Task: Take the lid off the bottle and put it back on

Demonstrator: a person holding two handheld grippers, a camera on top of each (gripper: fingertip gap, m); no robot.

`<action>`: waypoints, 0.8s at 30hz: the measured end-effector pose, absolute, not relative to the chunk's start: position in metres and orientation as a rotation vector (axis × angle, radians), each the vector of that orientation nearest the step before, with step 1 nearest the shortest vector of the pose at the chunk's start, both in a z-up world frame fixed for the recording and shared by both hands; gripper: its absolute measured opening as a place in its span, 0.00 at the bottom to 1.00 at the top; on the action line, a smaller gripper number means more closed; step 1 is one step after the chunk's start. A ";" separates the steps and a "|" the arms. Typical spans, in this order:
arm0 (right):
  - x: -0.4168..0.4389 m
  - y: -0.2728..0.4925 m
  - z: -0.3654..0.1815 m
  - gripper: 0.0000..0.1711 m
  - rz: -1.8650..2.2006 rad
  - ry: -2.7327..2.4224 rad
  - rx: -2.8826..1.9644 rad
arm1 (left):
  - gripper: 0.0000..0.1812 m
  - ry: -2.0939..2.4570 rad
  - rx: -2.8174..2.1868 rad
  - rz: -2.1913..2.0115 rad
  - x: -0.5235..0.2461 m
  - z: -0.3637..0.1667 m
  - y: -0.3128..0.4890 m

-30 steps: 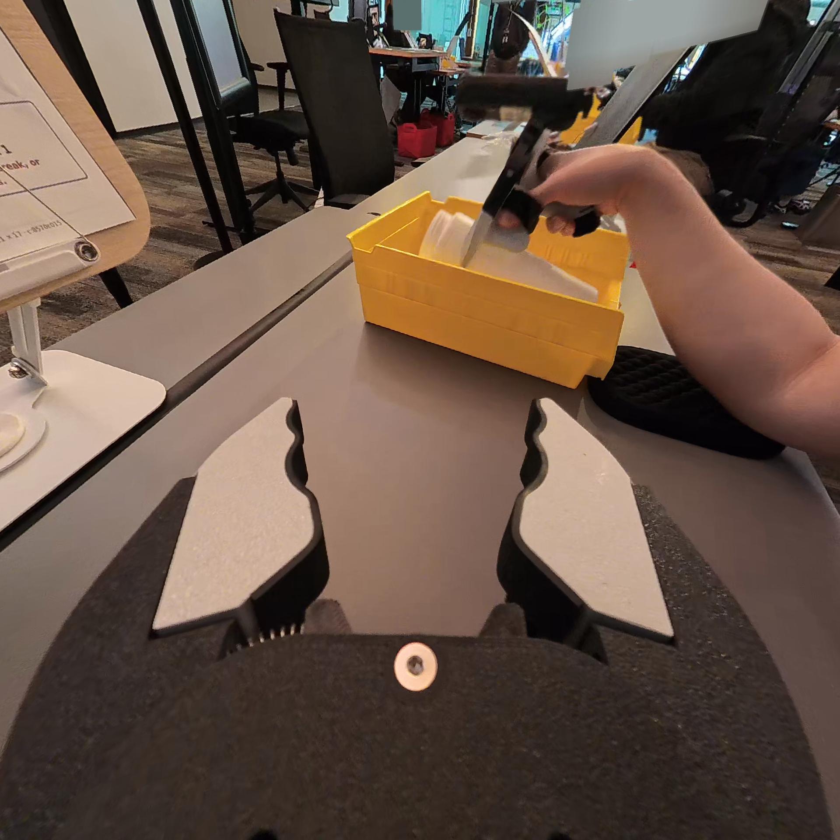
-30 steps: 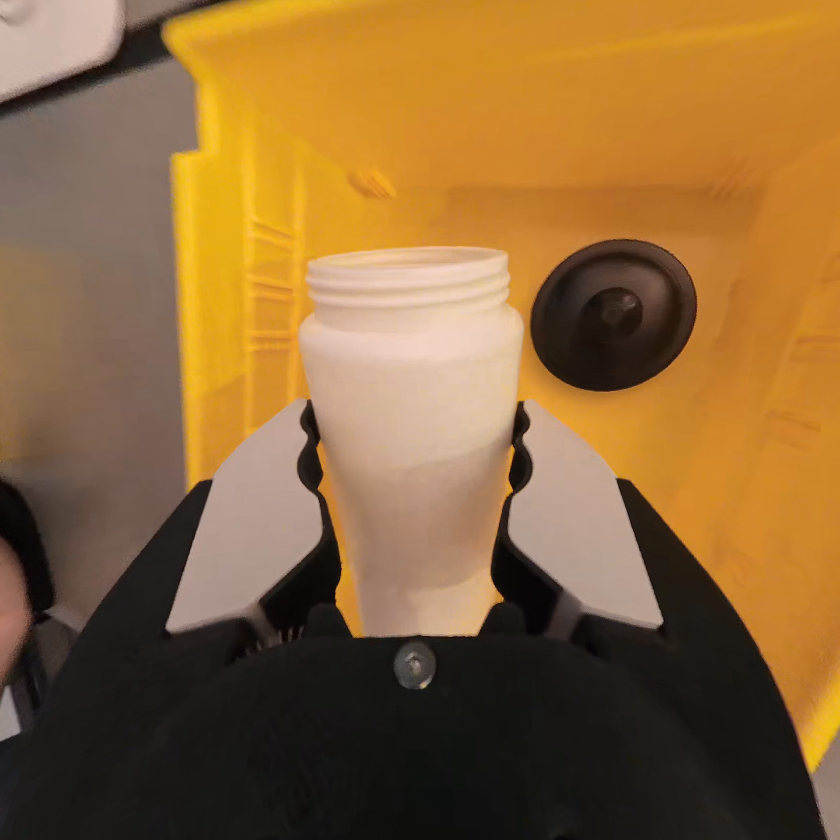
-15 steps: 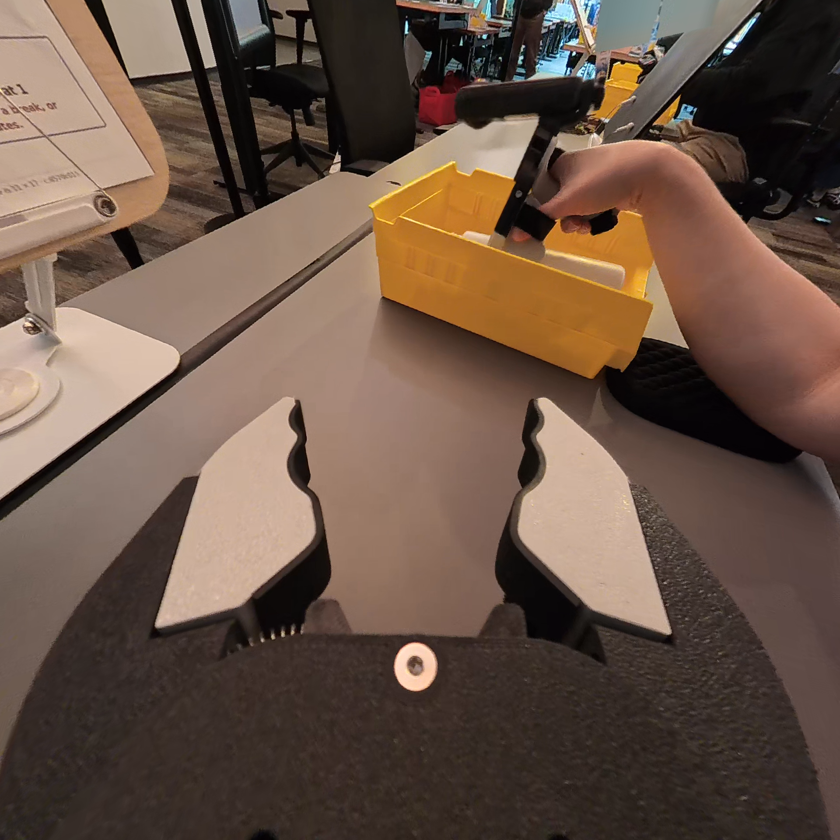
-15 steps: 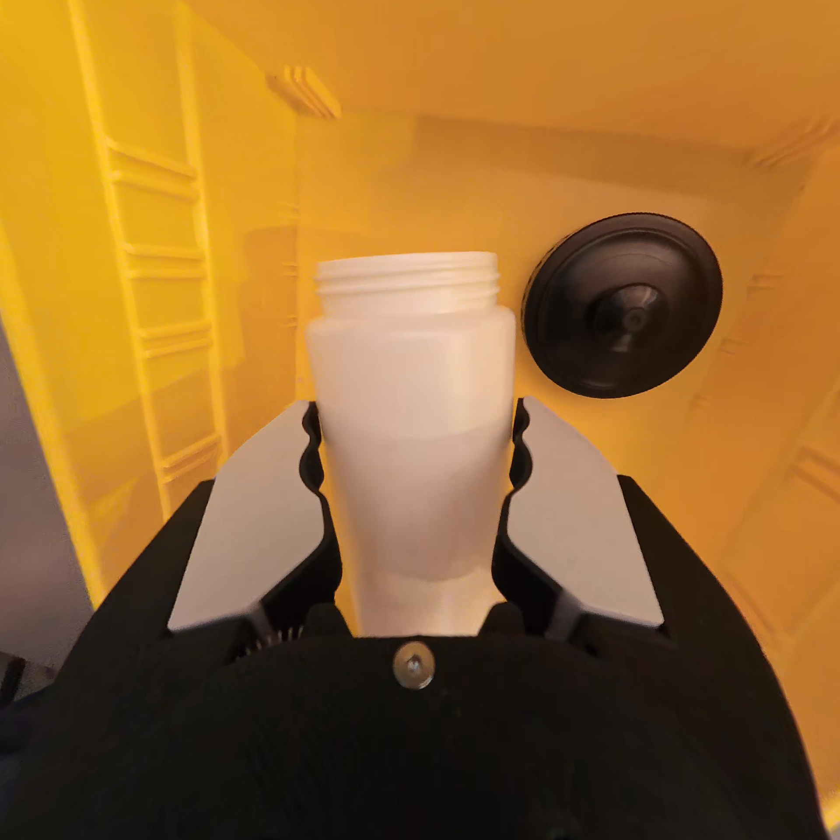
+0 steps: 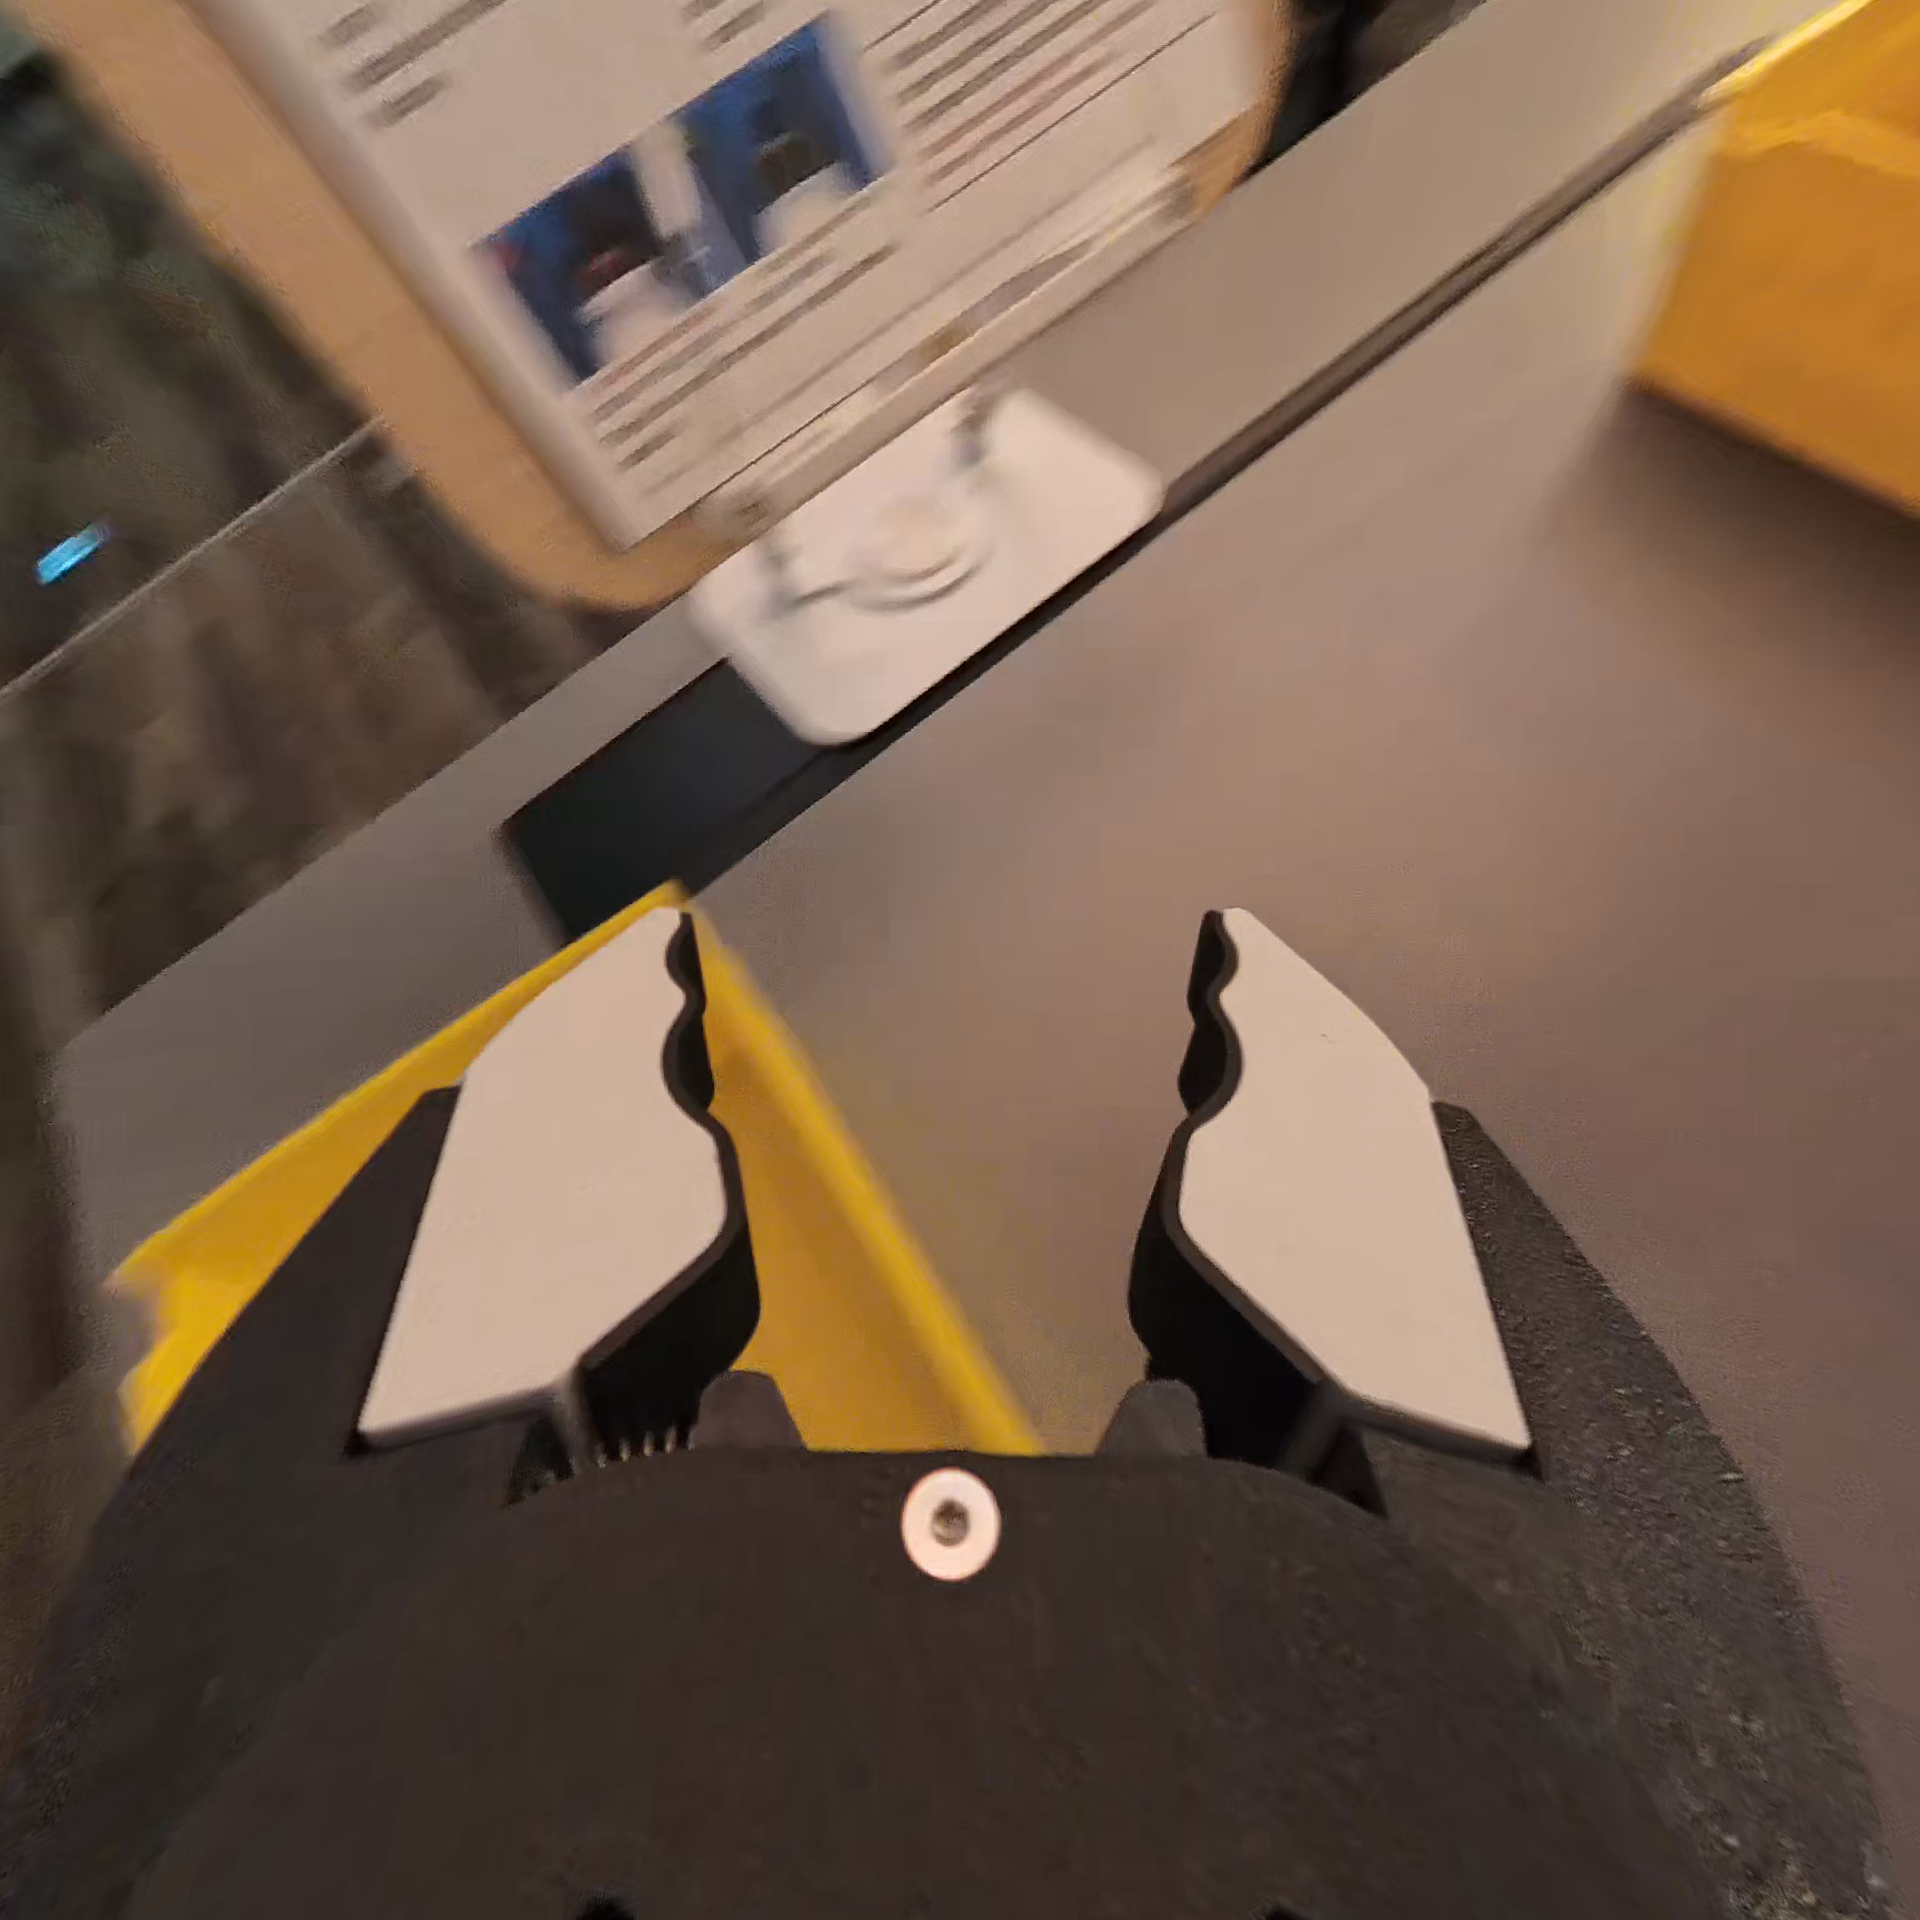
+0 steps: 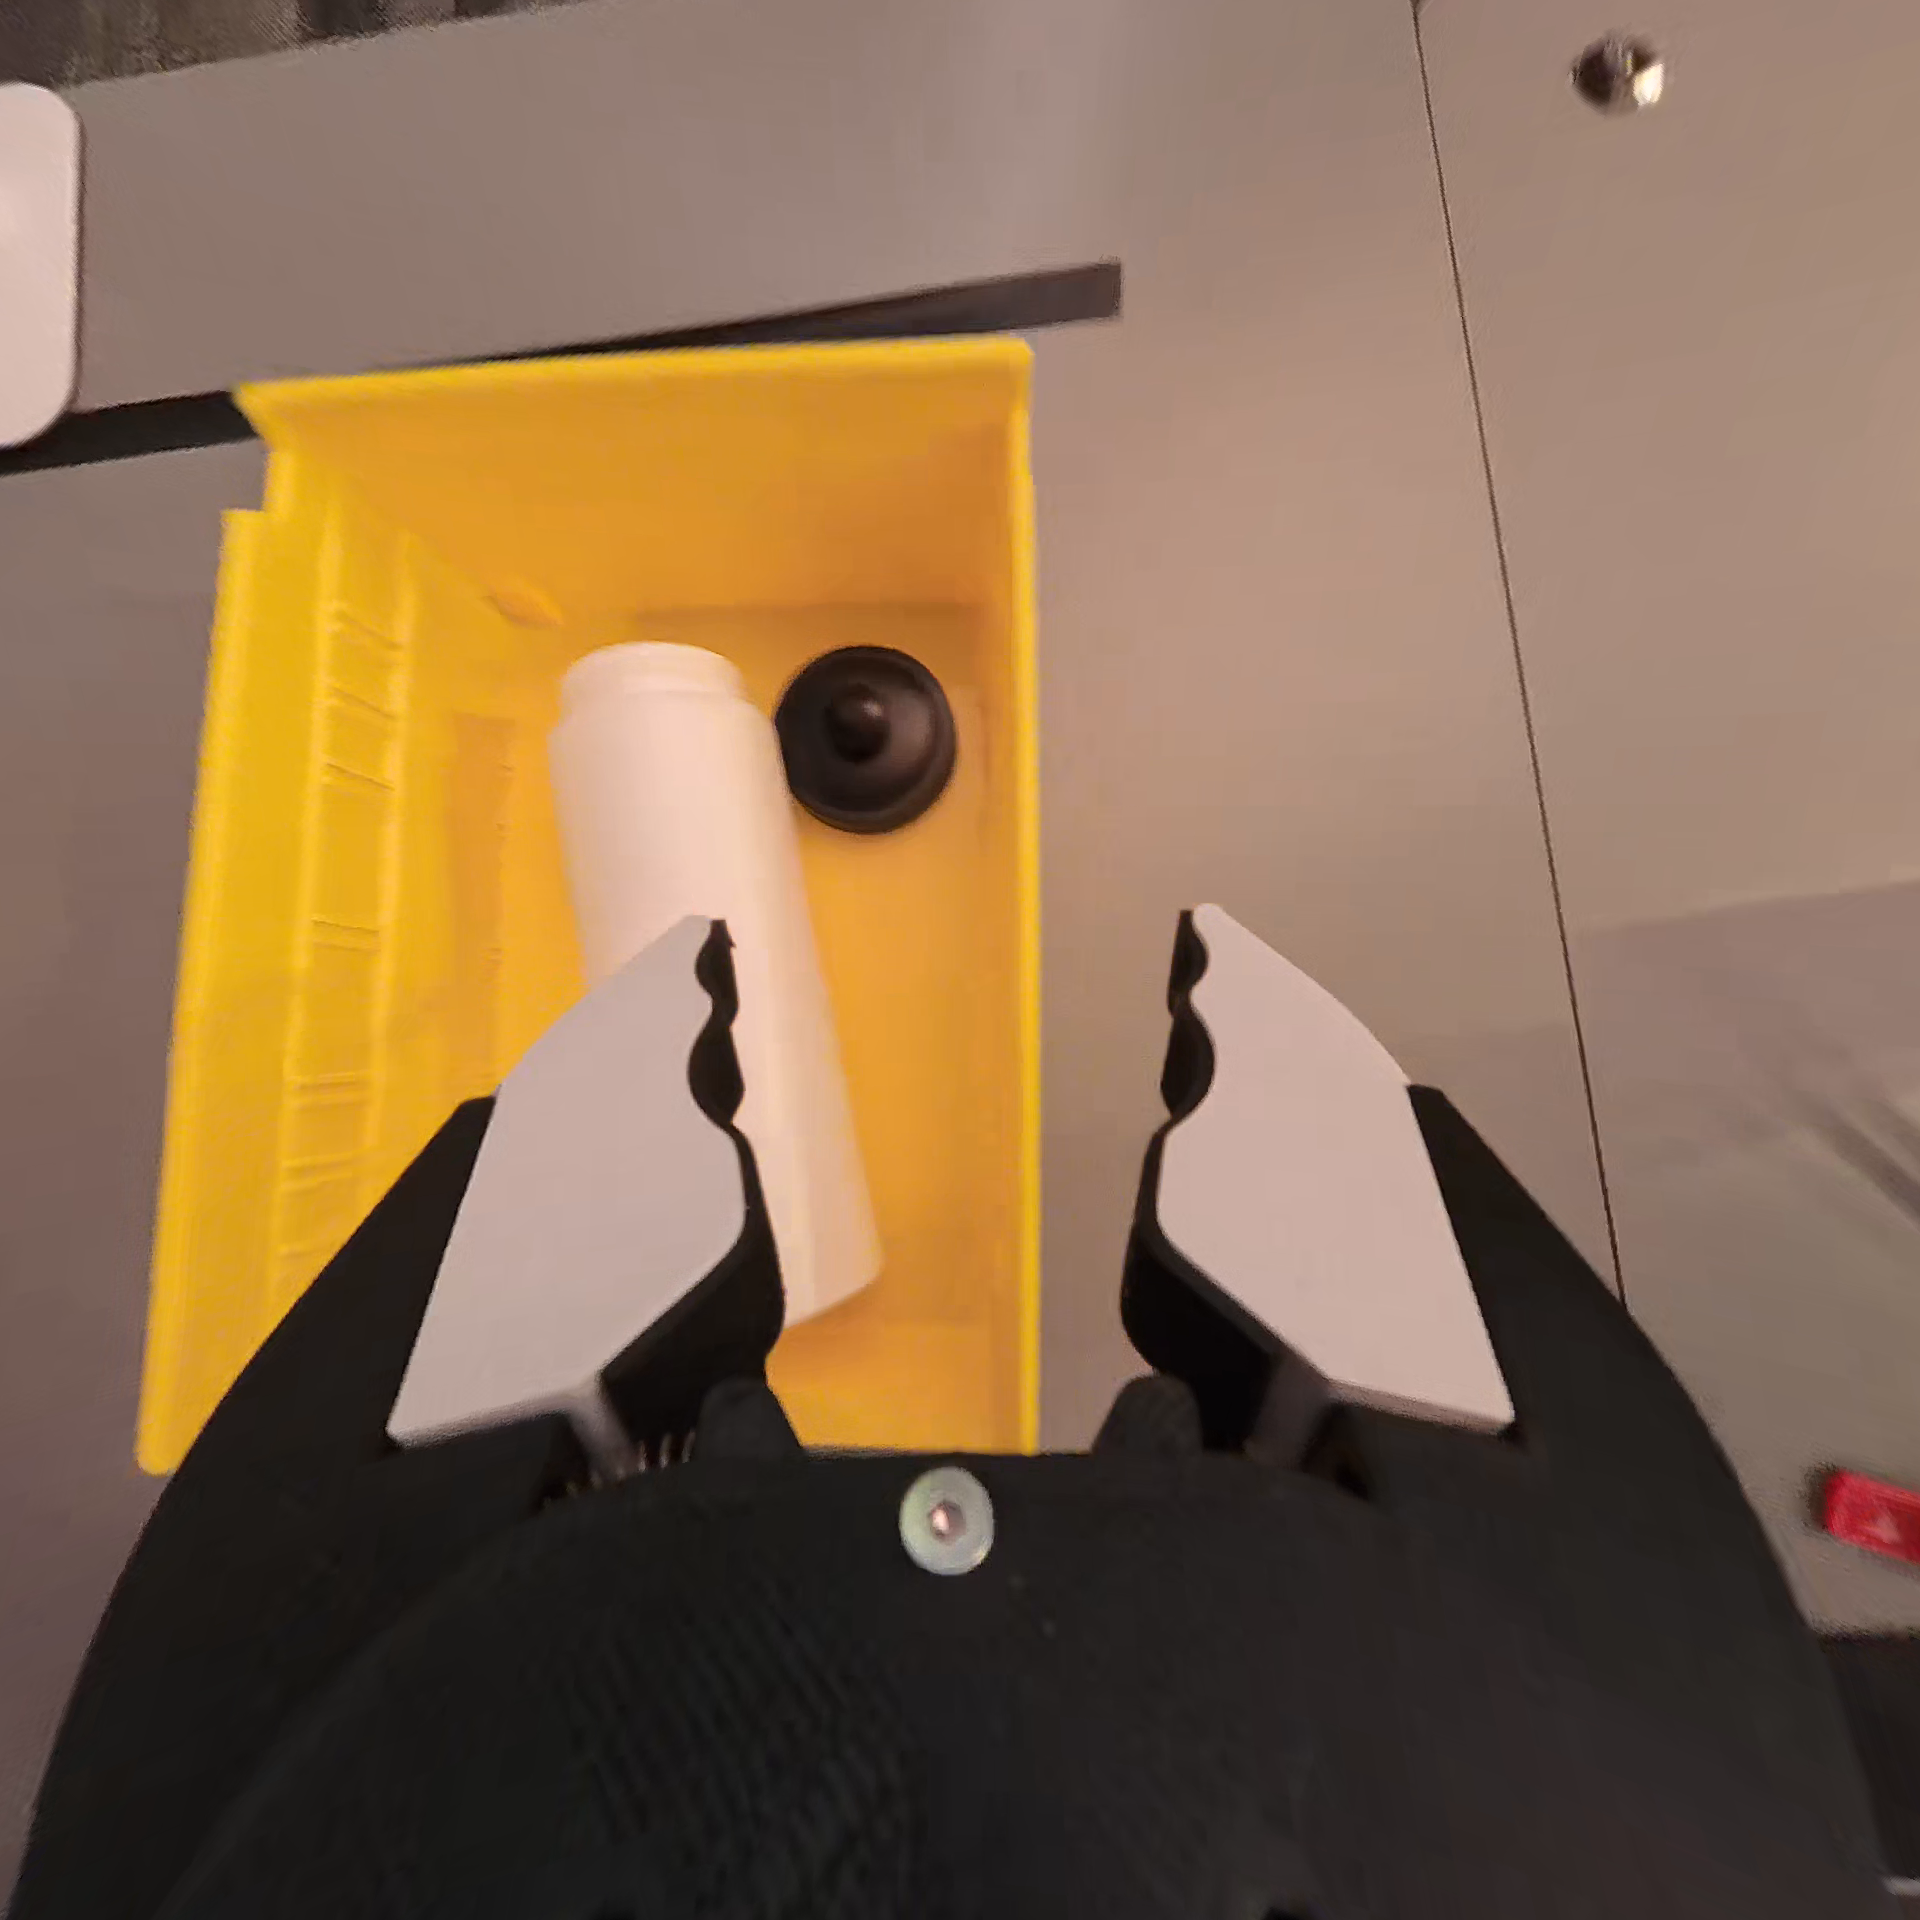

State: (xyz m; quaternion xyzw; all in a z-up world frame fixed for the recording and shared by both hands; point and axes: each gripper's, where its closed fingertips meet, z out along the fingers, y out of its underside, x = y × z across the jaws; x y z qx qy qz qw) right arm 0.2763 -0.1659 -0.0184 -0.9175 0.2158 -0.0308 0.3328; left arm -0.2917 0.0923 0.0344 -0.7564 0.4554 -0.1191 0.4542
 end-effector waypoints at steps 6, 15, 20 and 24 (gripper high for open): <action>0.293 -0.180 -0.079 0.41 -0.016 0.538 -2.585 | 0.44 0.666 -2.088 0.114 -0.458 0.040 0.142; 0.288 -0.175 -0.126 0.24 0.090 0.646 -2.763 | 0.42 0.501 -2.485 0.201 -0.550 -0.042 0.144; 0.272 -0.173 -0.126 0.05 0.218 0.616 -2.782 | 0.34 0.530 -2.596 0.171 -0.554 -0.071 0.143; 0.273 -0.174 -0.126 0.04 0.192 0.625 -2.802 | 0.29 0.510 -2.655 0.151 -0.559 -0.082 0.140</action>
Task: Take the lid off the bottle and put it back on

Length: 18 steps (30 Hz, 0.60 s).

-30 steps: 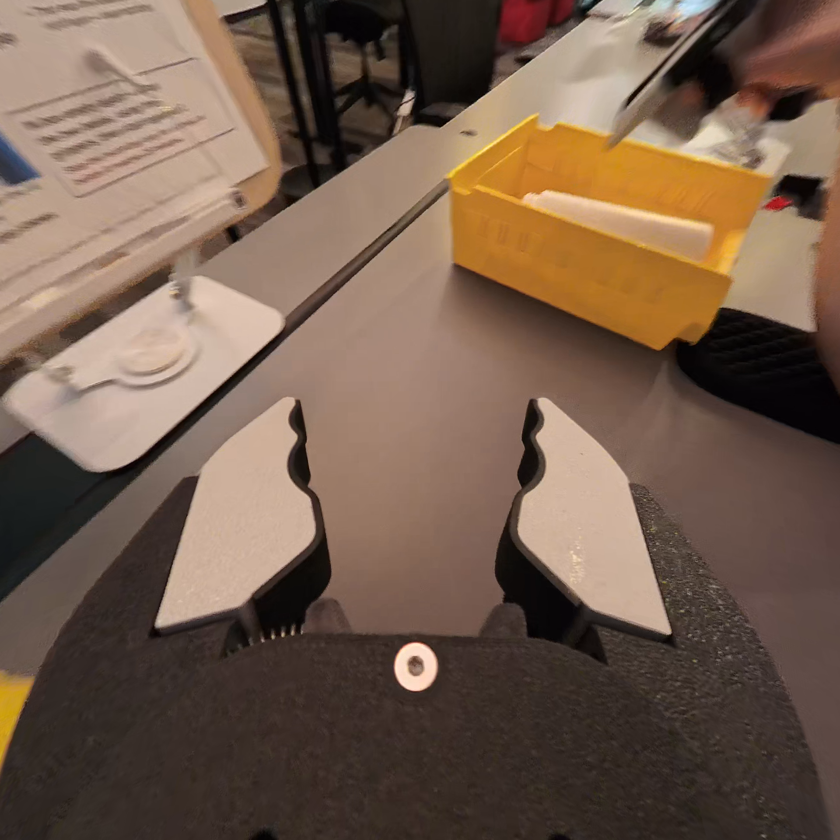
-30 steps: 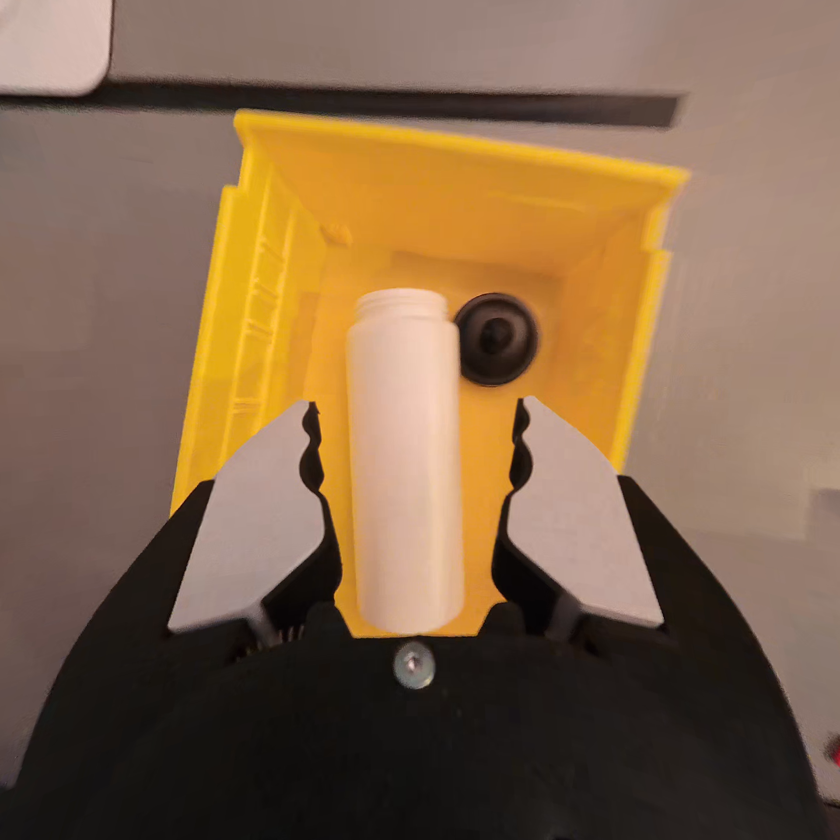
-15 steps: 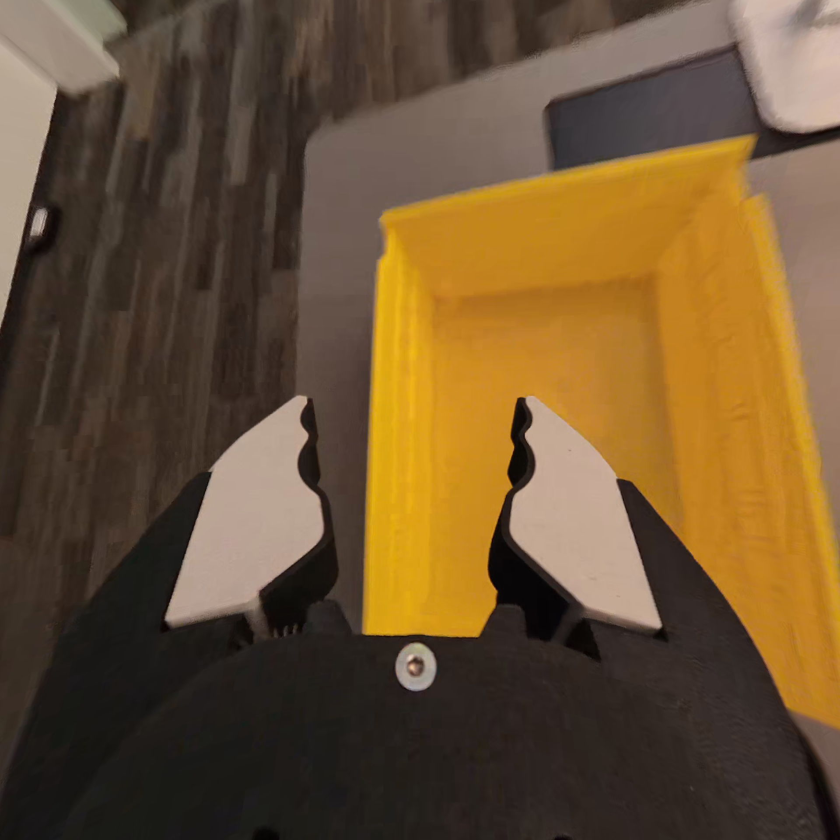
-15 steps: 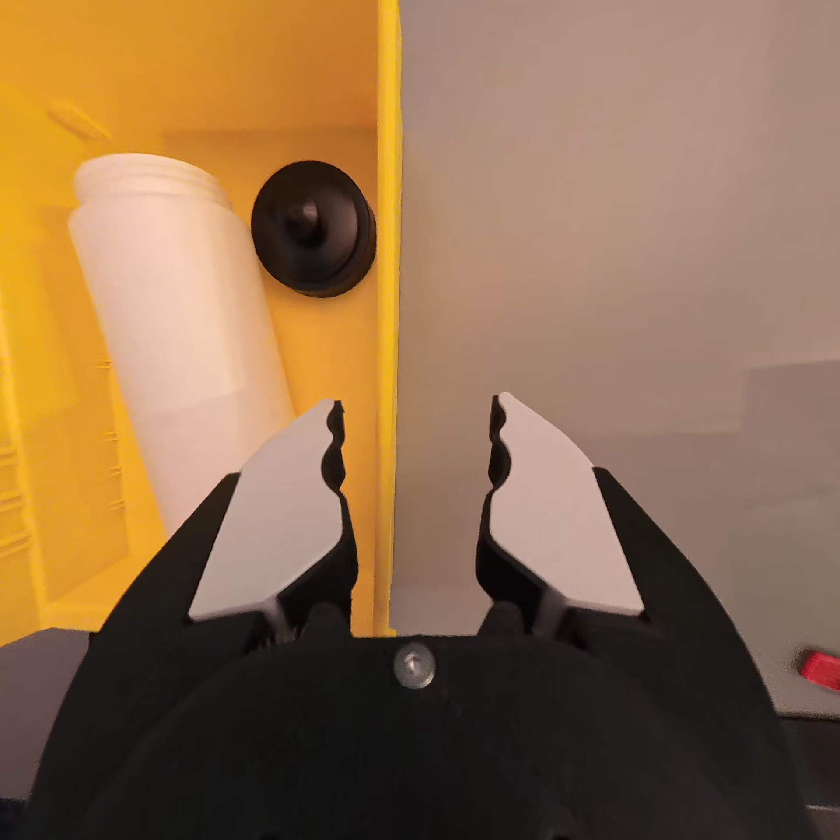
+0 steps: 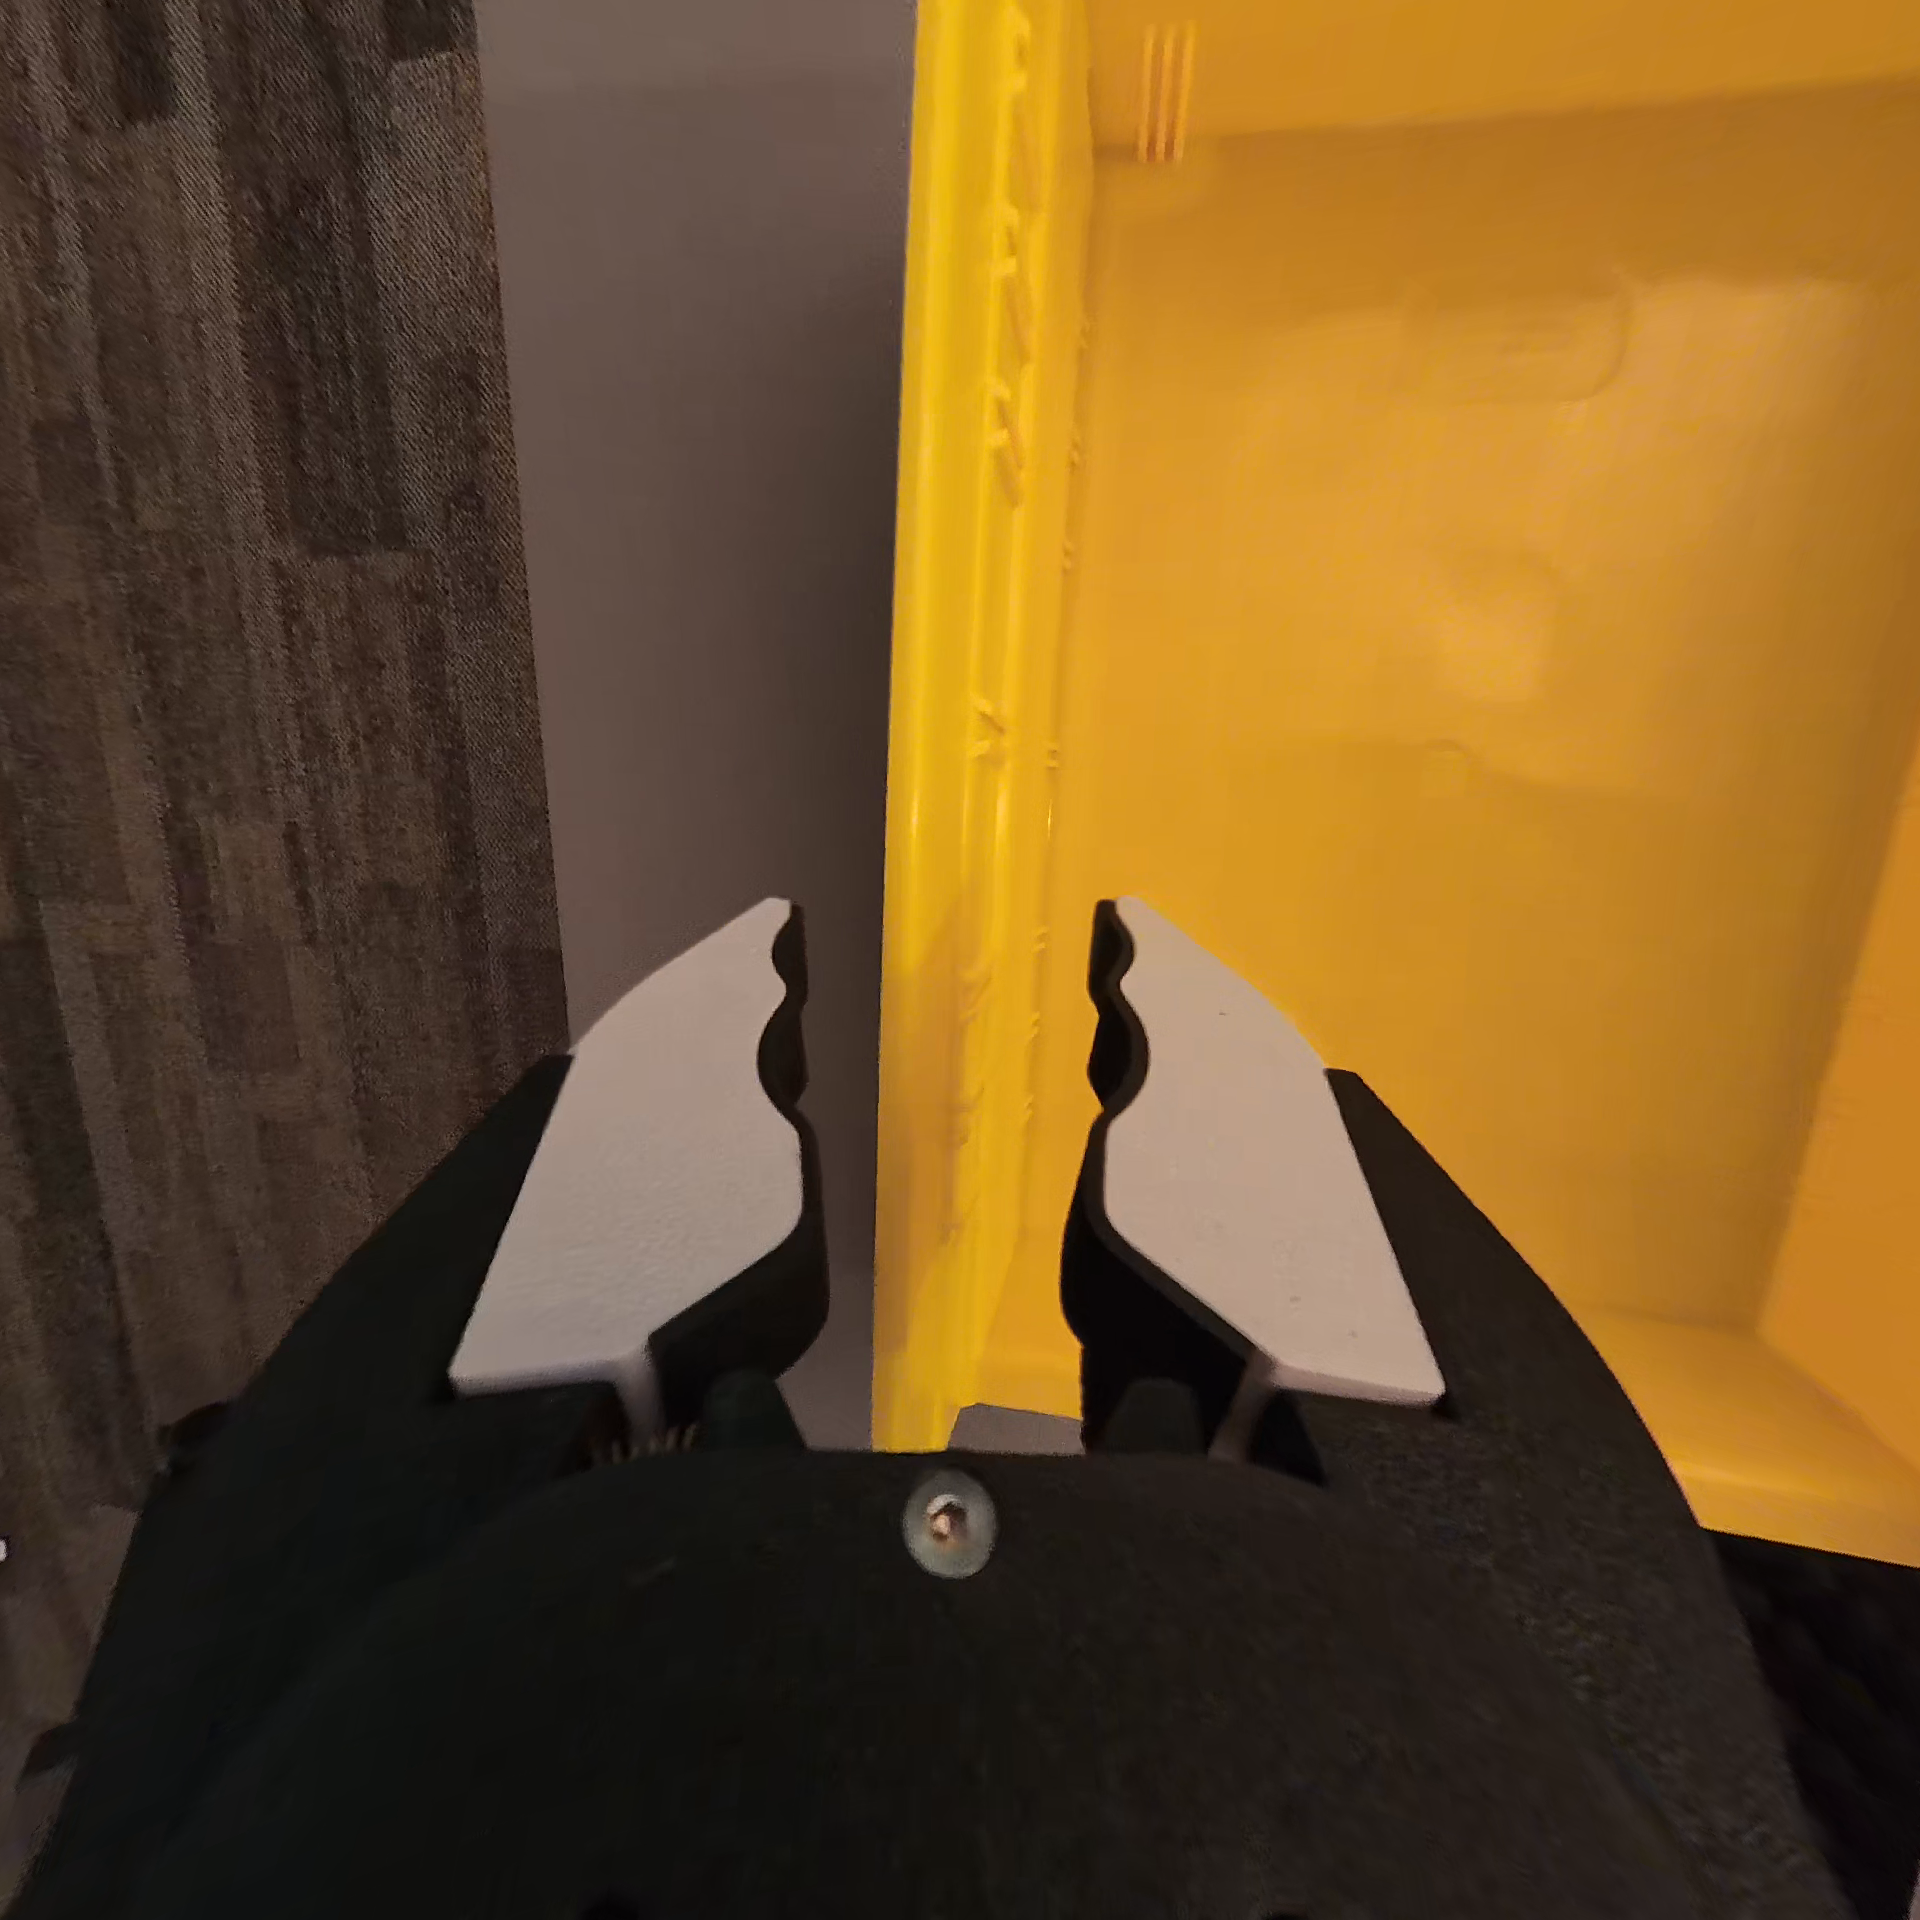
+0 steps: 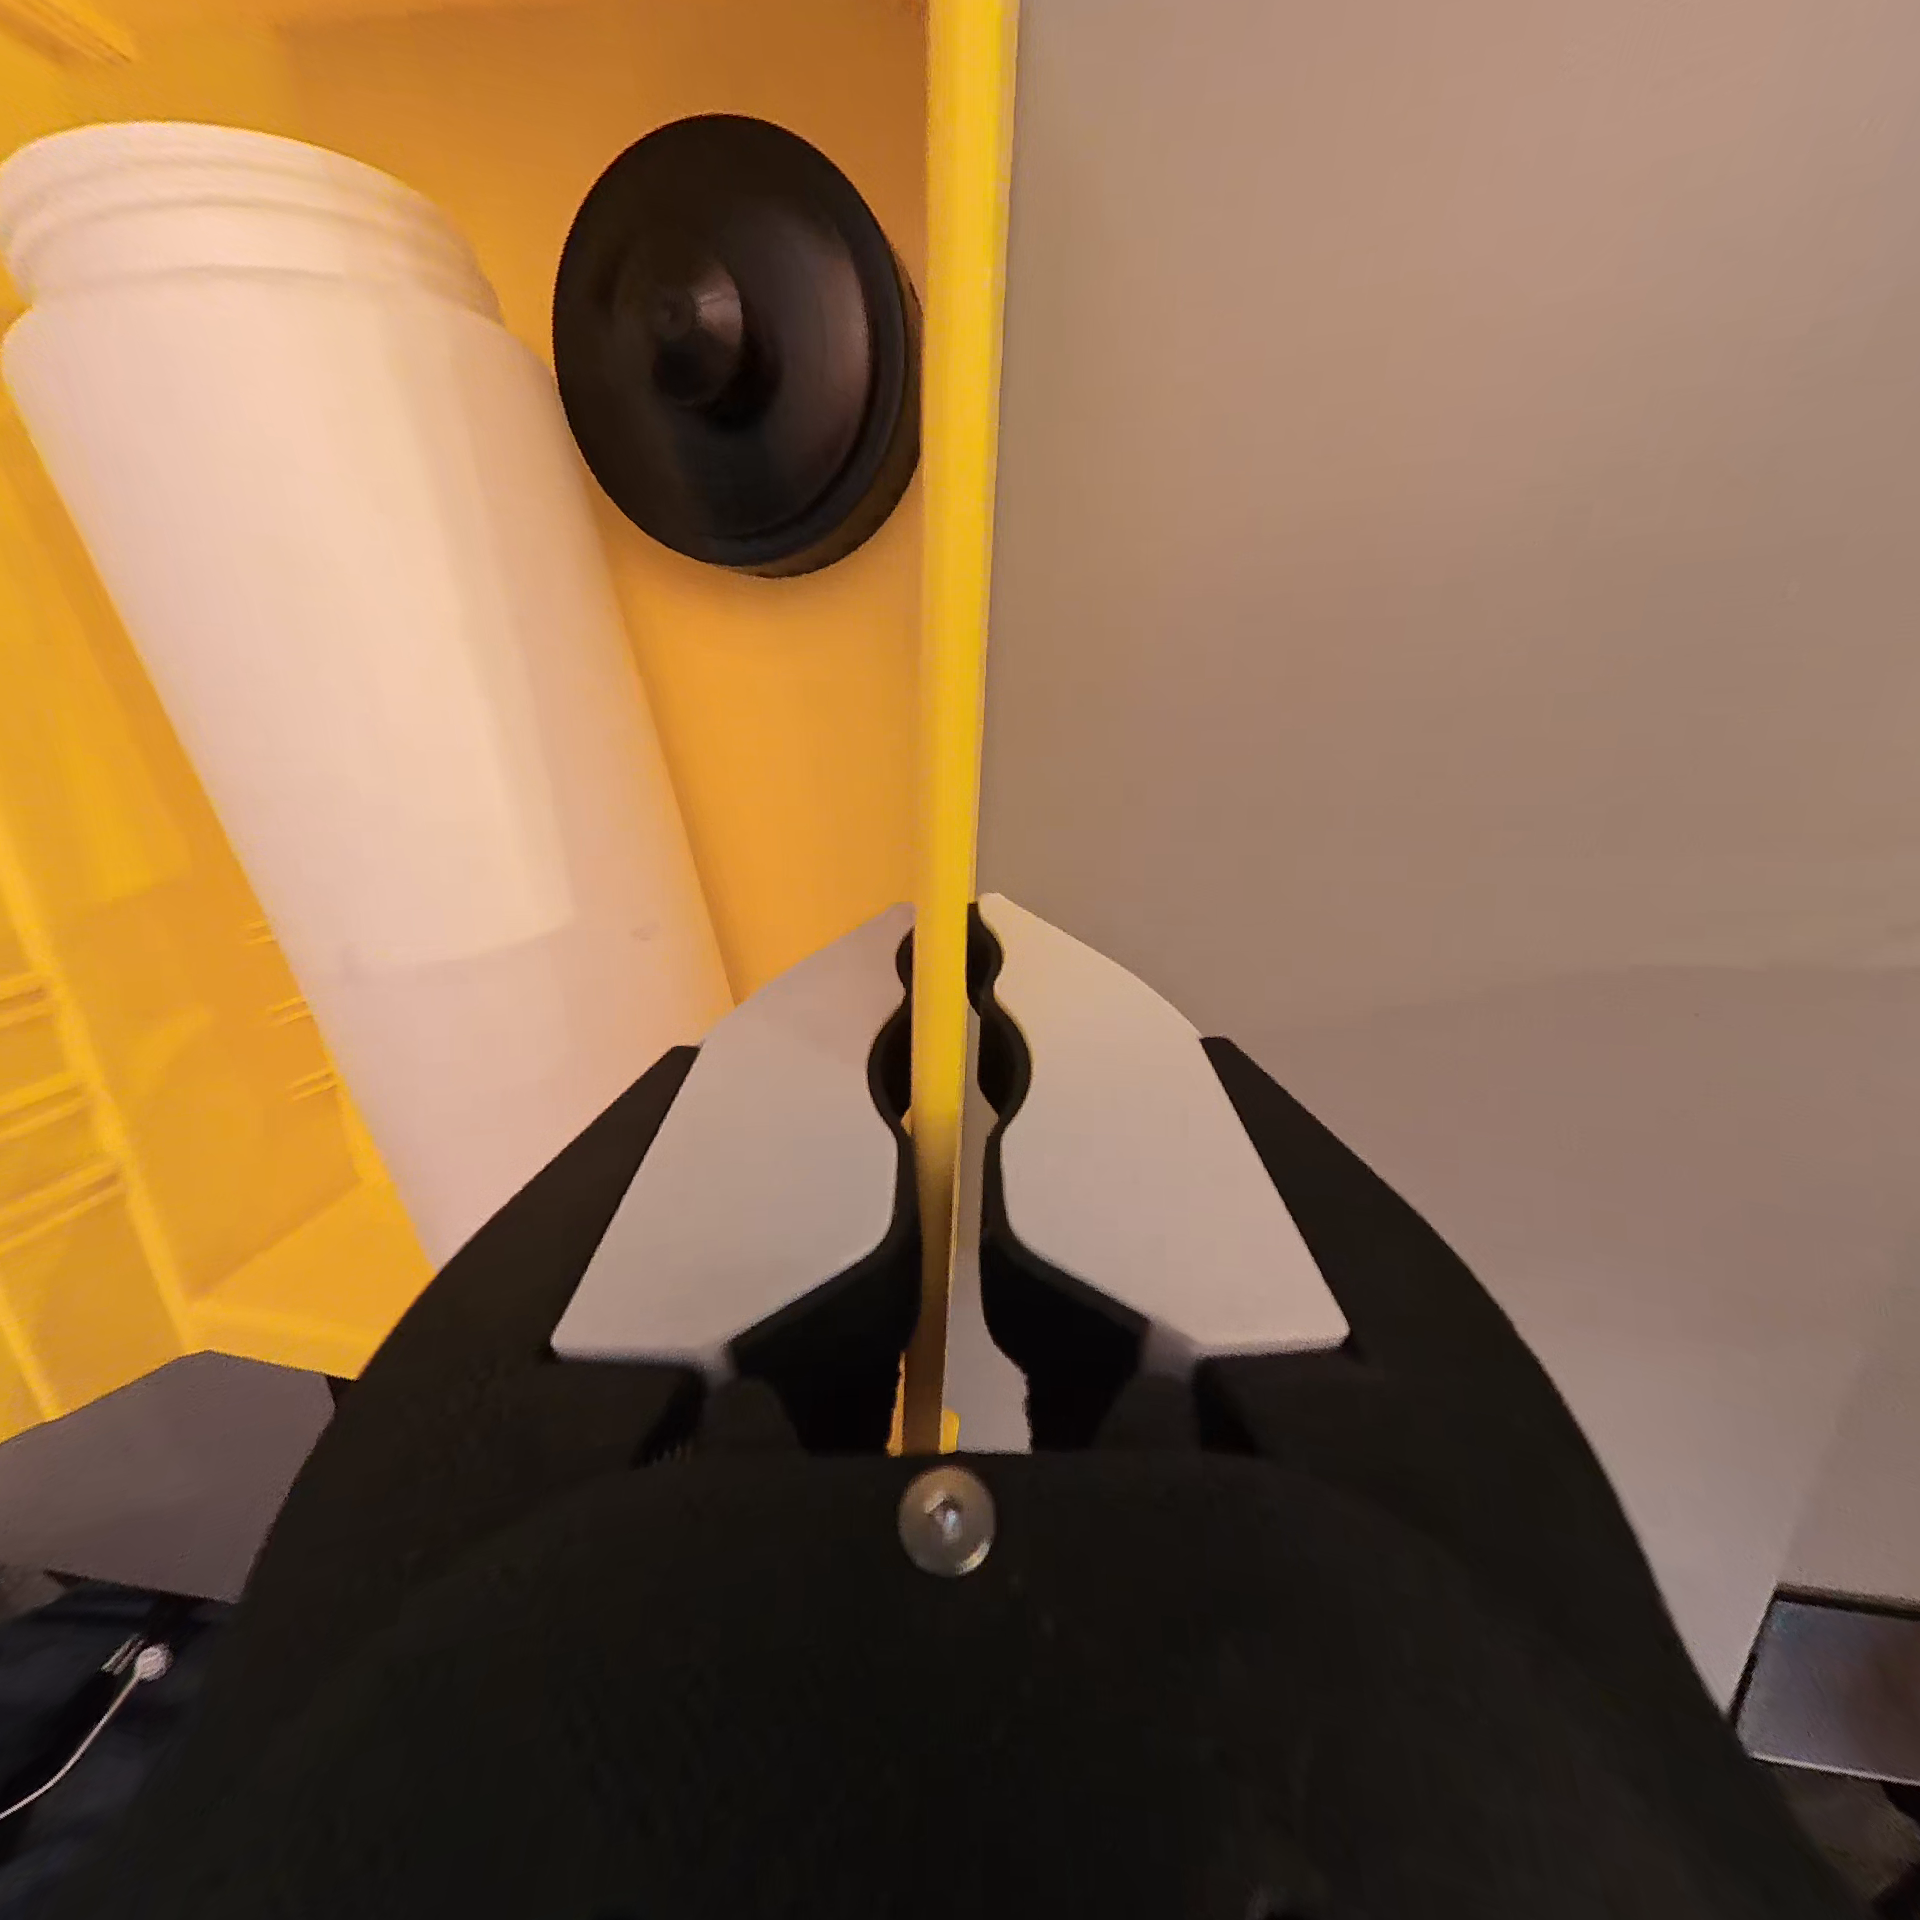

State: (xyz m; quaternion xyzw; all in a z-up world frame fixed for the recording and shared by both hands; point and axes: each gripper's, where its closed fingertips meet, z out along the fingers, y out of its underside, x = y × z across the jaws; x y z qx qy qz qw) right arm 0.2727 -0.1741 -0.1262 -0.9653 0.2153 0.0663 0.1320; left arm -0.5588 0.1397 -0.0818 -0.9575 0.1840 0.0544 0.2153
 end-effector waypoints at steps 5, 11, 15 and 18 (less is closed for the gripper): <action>0.269 -0.174 -0.126 0.04 0.216 0.625 -2.805 | 0.17 0.487 -2.707 0.117 -0.561 -0.094 0.138; 0.255 -0.164 -0.126 0.04 0.241 0.576 -2.842 | 0.14 0.526 -2.782 0.183 -0.564 -0.109 0.135; 0.247 -0.154 -0.126 0.04 0.248 0.542 -2.860 | 0.11 0.523 -2.786 0.122 -0.561 -0.109 0.134; 0.239 -0.150 -0.126 0.04 0.259 0.559 -2.880 | 0.04 0.512 -2.820 -0.044 -0.546 -0.108 0.127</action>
